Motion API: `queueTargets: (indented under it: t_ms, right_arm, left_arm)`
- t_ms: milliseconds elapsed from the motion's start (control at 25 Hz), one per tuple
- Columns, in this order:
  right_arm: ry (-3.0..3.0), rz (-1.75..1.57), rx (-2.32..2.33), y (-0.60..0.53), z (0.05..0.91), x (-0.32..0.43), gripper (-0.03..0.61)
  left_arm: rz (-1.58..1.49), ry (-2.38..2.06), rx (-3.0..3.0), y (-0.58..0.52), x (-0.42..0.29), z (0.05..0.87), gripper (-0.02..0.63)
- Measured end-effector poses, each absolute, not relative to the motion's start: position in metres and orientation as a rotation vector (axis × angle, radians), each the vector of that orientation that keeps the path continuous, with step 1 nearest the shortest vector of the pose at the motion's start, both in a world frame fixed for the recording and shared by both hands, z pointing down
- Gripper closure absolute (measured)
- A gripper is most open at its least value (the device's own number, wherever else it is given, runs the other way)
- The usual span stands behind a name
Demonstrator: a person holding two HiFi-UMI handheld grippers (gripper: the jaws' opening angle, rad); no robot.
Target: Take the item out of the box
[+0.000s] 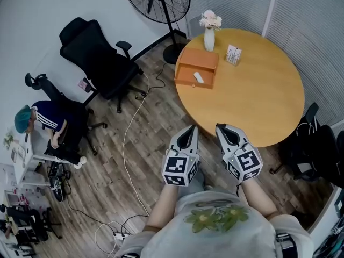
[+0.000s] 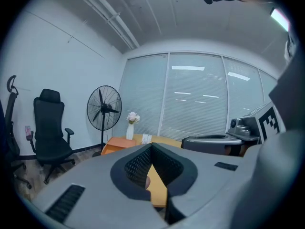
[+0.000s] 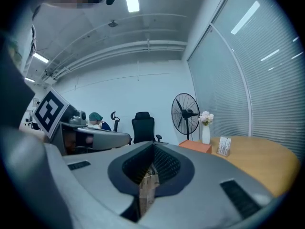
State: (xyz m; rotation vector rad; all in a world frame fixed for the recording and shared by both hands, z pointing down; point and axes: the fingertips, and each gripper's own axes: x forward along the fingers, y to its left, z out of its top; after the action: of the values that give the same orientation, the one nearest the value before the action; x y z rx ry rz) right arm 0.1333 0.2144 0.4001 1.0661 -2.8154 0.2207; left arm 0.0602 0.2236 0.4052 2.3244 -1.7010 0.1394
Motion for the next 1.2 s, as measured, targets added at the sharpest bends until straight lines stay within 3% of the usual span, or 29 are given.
queueTargets:
  t_ms: [680,1200]
  right_arm:
    - [-2.750,0.148,1.225,0.056,0.383,0.065,0.572]
    - [-2.697,0.178,1.307,0.011,0.398,0.044,0.572]
  left_arm:
    - [0.117,-1.614,2.414,0.071,-0.014,0.390,0.606]
    - [0.156,-1.539,2.426,0.029,-0.039,0.408,0.606]
